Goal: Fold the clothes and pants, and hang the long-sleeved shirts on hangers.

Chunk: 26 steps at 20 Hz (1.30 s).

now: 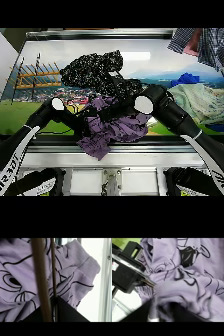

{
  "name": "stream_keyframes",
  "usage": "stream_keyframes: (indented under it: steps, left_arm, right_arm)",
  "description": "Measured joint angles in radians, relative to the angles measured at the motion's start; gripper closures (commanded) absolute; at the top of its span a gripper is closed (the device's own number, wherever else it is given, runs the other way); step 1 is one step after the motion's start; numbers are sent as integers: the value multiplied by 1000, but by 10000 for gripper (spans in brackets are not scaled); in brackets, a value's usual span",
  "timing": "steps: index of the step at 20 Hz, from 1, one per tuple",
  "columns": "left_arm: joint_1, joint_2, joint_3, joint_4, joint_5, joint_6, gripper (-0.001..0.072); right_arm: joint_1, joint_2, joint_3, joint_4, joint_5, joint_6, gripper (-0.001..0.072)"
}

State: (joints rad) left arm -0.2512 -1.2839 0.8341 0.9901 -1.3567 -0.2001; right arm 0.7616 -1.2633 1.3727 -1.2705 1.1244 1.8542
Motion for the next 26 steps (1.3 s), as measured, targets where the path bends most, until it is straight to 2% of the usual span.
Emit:
stream_keyframes:
  steps: [6, 10, 15, 21, 24, 26]
  left_arm:
    - [0, 0, 0, 0, -5, 4, 694]
    - [0, 0, 0, 0, -5, 3, 694]
    - [0, 0, 0, 1, -4, 2, 694]
    - [0, 0, 0, 2, -4, 1, 694]
    - [0, 0, 0, 3, -4, 2, 694]
    - [0, 0, 0, 3, -5, 2, 694]
  right_arm:
    - [-18, 15, 29, 6, 44, -68, 146]
    - [-91, 34, 89, 28, 206, -168, 146]
    - [-246, 39, 118, 151, 348, -432, 146]
    - [-340, 39, 124, 203, 335, -600, 147]
    - [-399, 40, 119, 237, 356, -782, 147]
    - [-487, 40, 92, 313, 396, -916, 146]
